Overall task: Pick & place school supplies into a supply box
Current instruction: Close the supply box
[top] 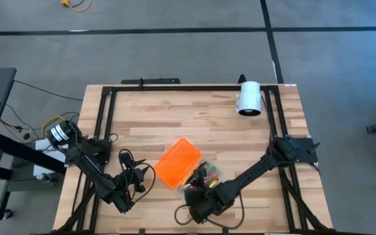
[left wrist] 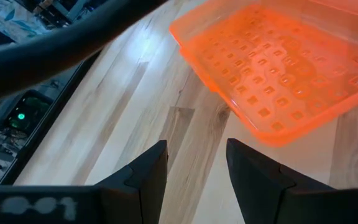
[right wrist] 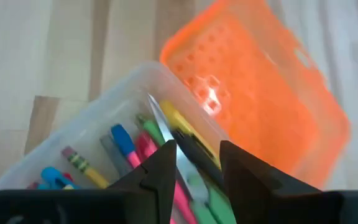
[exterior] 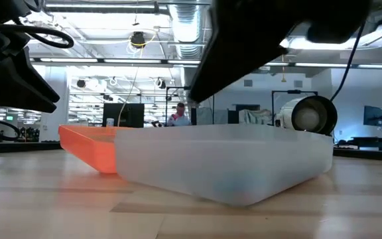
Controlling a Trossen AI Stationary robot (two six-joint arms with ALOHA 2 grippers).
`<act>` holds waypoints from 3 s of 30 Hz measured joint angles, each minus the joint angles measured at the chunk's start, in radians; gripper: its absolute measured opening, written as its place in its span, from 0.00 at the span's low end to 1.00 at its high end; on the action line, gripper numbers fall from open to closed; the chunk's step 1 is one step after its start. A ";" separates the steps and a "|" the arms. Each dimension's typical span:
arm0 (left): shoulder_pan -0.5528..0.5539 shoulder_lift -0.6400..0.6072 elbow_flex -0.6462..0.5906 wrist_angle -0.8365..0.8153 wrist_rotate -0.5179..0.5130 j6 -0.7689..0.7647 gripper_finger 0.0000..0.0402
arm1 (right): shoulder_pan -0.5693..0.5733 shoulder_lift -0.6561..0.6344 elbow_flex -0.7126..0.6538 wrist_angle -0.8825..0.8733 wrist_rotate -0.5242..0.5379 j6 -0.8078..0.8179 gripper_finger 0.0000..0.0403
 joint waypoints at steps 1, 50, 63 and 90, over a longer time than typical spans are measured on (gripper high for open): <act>0.000 0.000 0.000 0.000 0.000 0.000 0.39 | 0.014 0.000 0.008 -0.031 0.024 0.044 0.29; 0.187 -0.003 -0.290 0.418 0.021 0.179 0.39 | 0.141 0.004 -0.275 -0.215 0.010 0.907 0.29; 0.236 -0.004 -0.290 0.644 0.122 0.439 0.39 | 0.055 0.010 -0.279 -0.235 0.063 0.748 0.29; 0.130 -0.002 -0.291 0.631 0.177 0.377 0.39 | -0.133 0.001 -0.364 -0.211 0.128 0.545 0.29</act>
